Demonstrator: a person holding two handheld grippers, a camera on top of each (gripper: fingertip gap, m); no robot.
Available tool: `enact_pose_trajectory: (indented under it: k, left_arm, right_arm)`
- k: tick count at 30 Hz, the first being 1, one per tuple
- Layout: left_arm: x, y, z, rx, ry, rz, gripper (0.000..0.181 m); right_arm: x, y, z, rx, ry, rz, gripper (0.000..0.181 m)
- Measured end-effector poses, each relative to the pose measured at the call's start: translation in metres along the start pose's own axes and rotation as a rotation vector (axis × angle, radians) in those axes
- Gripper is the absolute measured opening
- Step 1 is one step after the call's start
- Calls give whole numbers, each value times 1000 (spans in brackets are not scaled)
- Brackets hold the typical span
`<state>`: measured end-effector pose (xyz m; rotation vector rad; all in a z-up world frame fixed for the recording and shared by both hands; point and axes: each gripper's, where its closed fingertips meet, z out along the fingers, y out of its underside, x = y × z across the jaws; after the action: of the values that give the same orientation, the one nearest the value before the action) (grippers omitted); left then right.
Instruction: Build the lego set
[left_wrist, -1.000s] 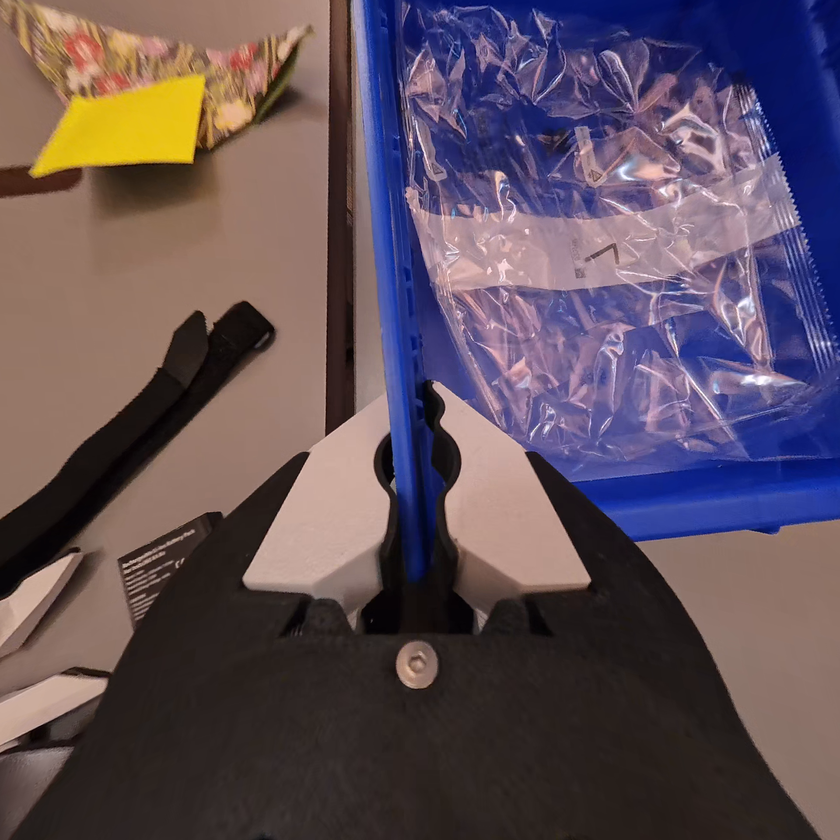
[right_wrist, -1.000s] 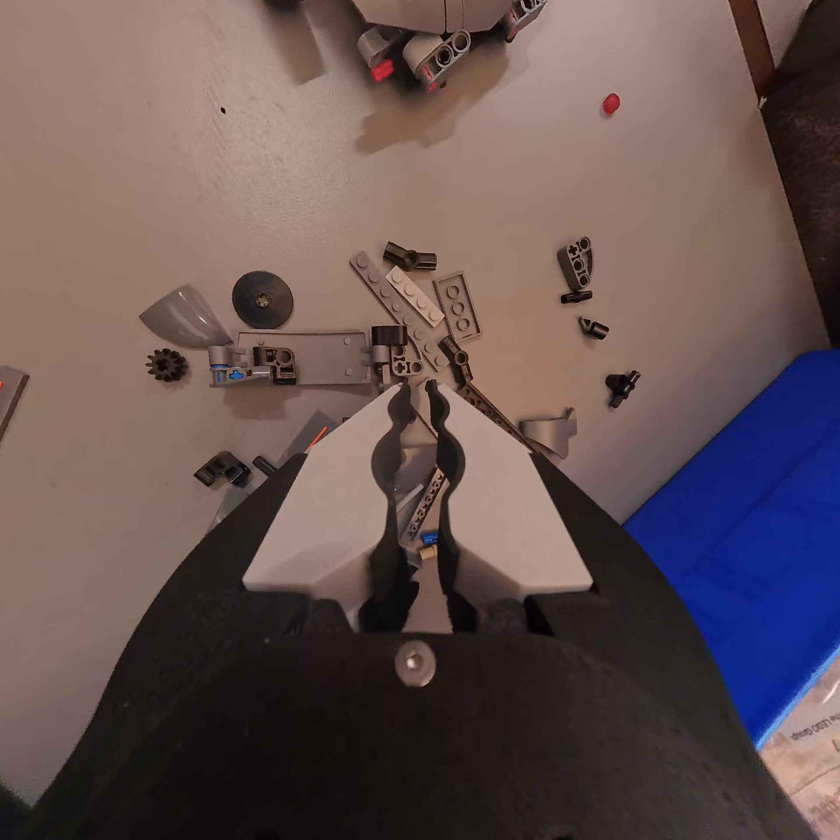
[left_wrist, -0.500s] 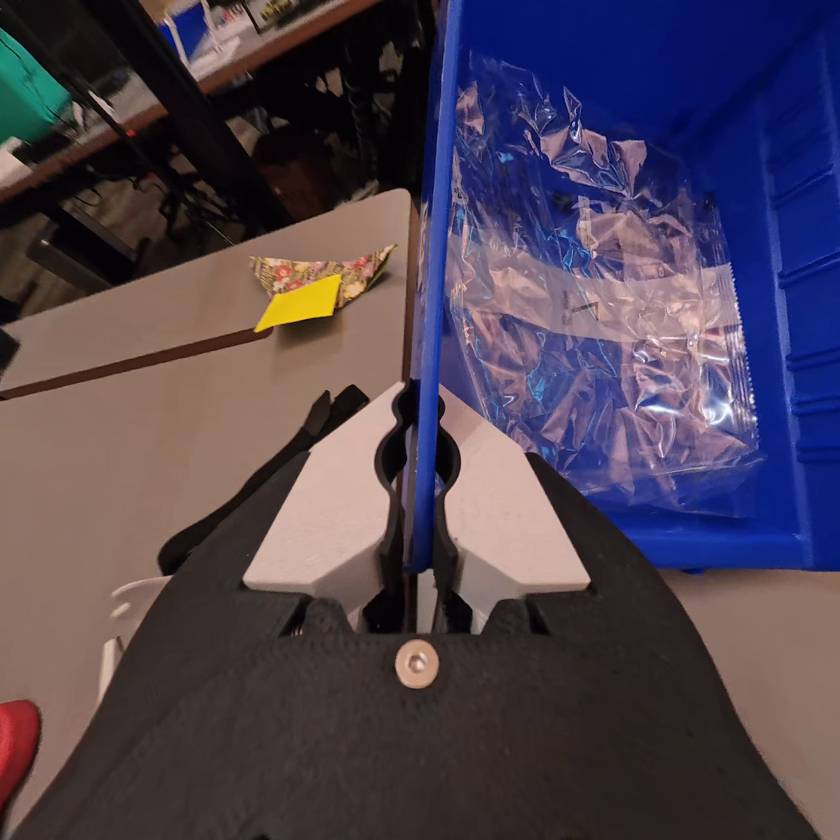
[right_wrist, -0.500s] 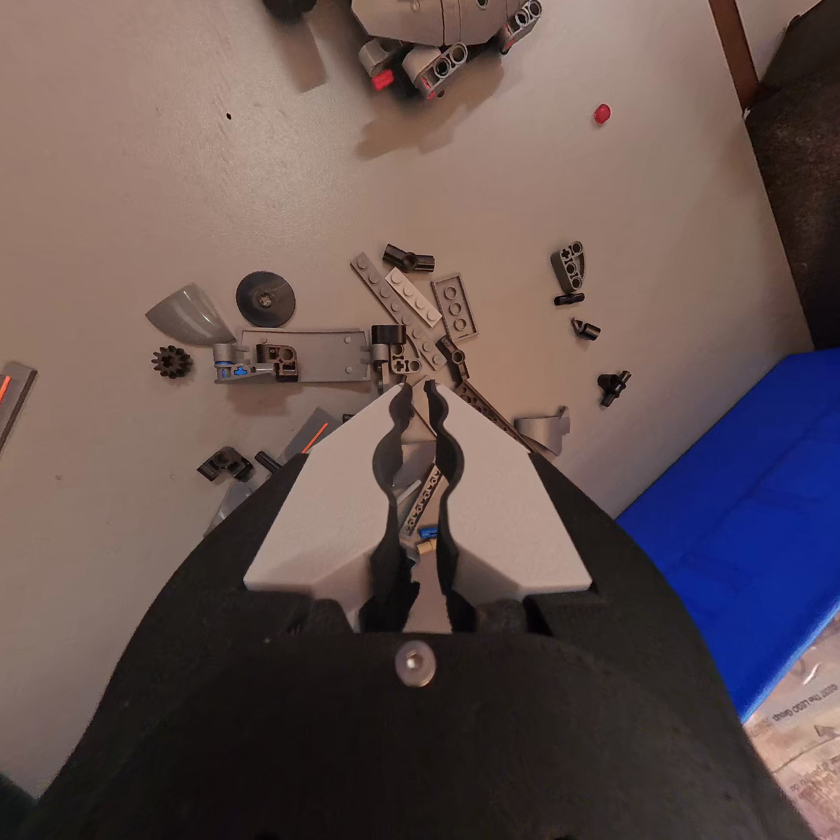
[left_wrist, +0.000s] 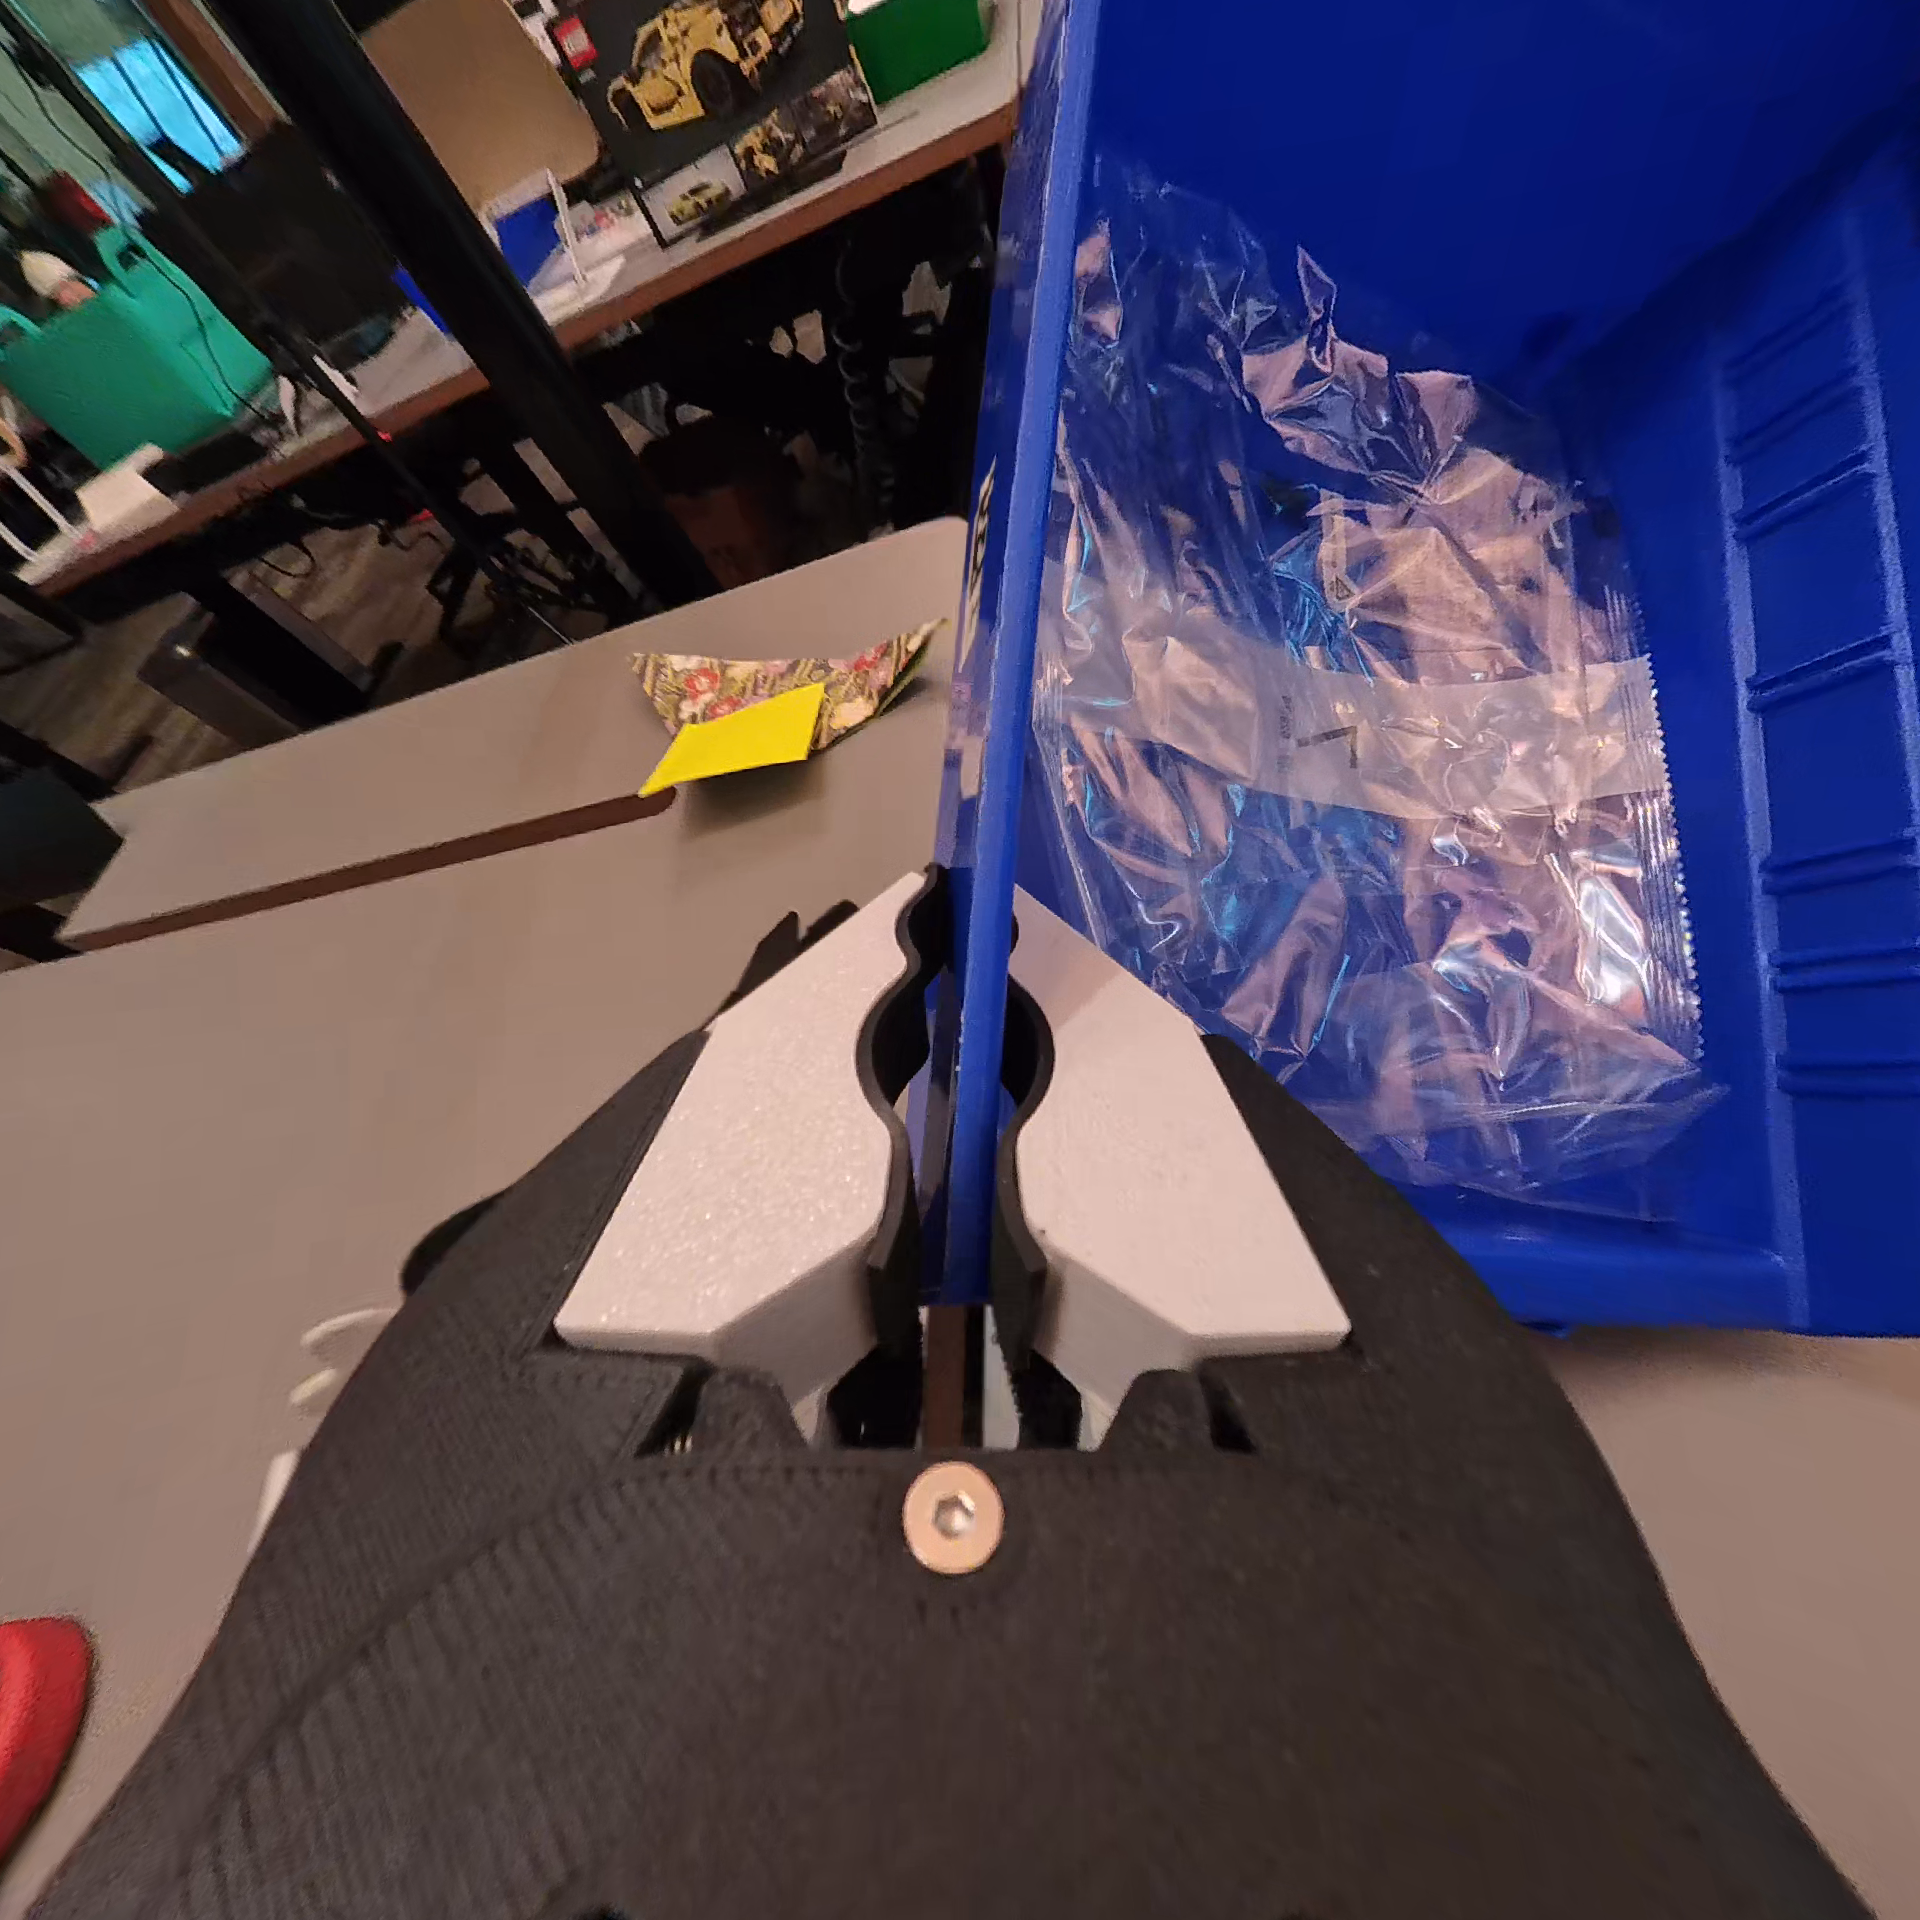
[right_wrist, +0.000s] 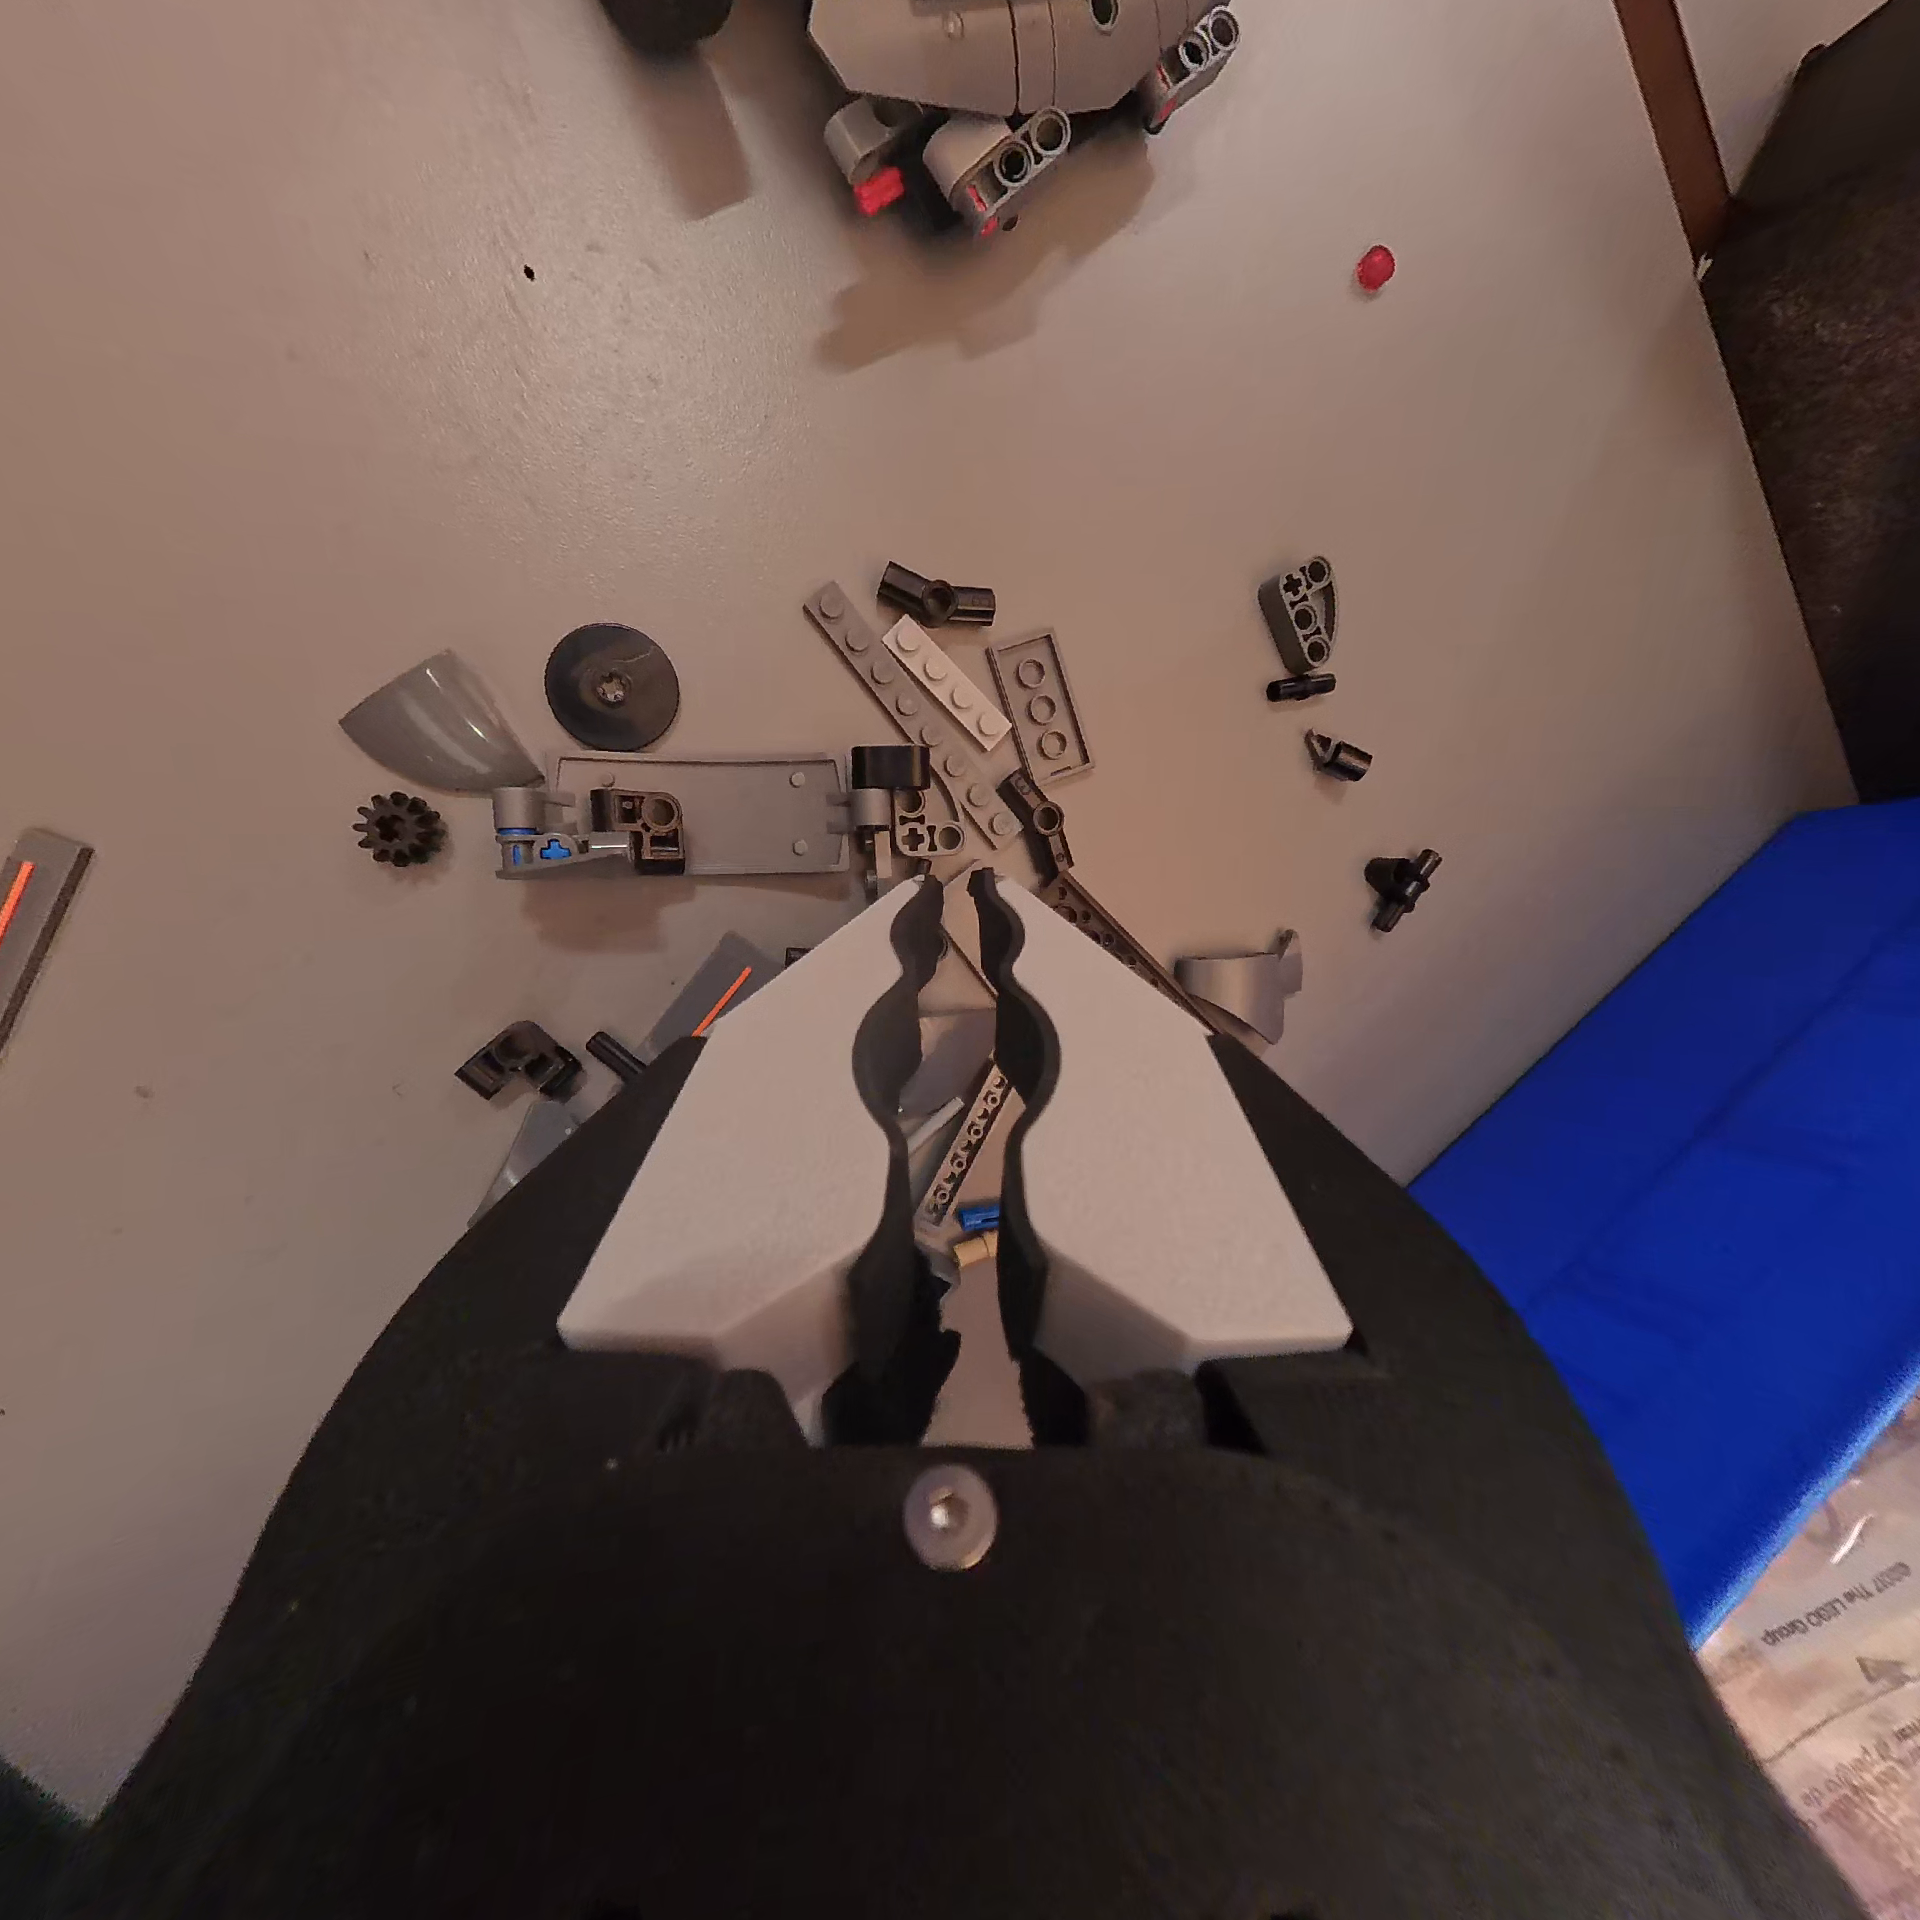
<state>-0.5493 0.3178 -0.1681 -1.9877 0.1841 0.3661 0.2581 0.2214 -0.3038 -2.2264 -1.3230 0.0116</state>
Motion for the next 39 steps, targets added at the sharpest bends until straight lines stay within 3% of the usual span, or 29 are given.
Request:
enact_pose_trajectory:
  k: [17,29,35,39]
  left_arm:
    - [34,39,48,-222,194,-329,2]
    - [58,62,63,-284,248,-352,2]
    - [43,50,51,-221,201,-337,48]
    - [39,-3,8,-71,146,-144,60]
  right_arm:
    - [-7,-2,1,-5,-22,-18,5]
    - [-11,-5,0,-1,-32,-31,6]
    - [-11,-6,-1,3,-27,-34,6]
    - [-9,-9,-4,18,-18,-27,6]
